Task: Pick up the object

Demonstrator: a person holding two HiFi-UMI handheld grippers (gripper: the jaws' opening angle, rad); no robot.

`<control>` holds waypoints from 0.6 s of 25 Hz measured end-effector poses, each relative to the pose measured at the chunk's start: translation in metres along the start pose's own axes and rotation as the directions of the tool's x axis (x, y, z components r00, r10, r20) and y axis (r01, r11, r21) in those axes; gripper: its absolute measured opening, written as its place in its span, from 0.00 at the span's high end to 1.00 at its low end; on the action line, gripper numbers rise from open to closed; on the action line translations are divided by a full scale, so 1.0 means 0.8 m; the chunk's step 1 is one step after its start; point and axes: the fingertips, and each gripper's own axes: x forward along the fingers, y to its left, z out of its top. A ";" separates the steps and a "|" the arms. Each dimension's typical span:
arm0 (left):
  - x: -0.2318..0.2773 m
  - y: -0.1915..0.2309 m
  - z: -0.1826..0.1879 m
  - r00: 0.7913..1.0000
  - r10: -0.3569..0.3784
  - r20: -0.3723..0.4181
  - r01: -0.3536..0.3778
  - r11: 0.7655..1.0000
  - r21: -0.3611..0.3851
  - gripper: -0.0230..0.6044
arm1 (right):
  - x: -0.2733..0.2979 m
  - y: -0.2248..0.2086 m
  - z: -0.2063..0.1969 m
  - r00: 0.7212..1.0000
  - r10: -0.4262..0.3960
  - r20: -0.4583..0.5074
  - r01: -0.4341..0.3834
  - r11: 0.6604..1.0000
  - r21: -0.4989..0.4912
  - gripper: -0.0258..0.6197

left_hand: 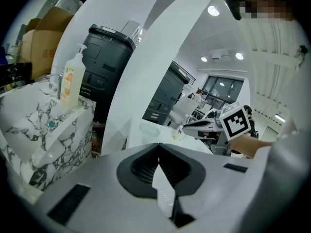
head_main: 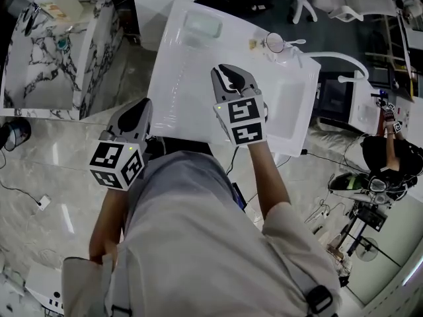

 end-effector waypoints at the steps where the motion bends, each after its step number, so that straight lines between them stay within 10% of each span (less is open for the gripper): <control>1: 0.002 0.000 0.000 1.000 -0.001 -0.002 0.001 1.000 0.000 0.95 | 0.004 -0.001 0.000 1.000 0.004 -0.004 -0.004 1.000 -0.004 0.88; 15: 0.029 -0.001 -0.002 0.999 0.012 -0.032 -0.013 1.000 -0.018 0.95 | 0.060 -0.023 -0.015 0.995 0.039 -0.093 -0.047 0.996 -0.079 0.87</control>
